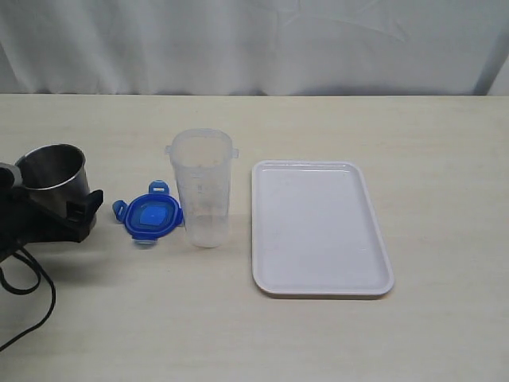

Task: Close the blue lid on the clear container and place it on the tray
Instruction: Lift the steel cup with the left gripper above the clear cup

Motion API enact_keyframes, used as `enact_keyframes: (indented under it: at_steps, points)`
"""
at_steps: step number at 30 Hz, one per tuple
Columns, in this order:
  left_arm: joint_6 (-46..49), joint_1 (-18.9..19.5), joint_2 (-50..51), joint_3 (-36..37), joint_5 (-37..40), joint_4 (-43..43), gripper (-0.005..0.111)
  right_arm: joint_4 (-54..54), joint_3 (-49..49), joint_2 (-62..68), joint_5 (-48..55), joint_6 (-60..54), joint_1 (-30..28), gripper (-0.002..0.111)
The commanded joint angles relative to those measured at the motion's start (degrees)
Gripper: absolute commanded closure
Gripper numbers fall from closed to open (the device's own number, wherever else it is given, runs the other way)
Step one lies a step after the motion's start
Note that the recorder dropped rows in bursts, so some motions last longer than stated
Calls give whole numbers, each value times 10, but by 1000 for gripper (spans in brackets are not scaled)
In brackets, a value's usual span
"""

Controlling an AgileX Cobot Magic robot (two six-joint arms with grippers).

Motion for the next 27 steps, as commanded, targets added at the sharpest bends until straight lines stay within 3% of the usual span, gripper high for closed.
enact_keyframes:
  at_steps: [1,23,25,27]
  points:
    - [-13,-5,2,-10,-7,17,2,0,1,-3,-2,-2,1,104]
    - [-13,-5,2,-10,-7,6,2,0,1,-3,-2,-2,1,104]
    - [-13,-5,2,-10,-7,6,7,0,1,-3,-2,-2,1,104]
    - [-13,-5,2,-10,-7,6,22,0,1,-3,-2,-2,1,104]
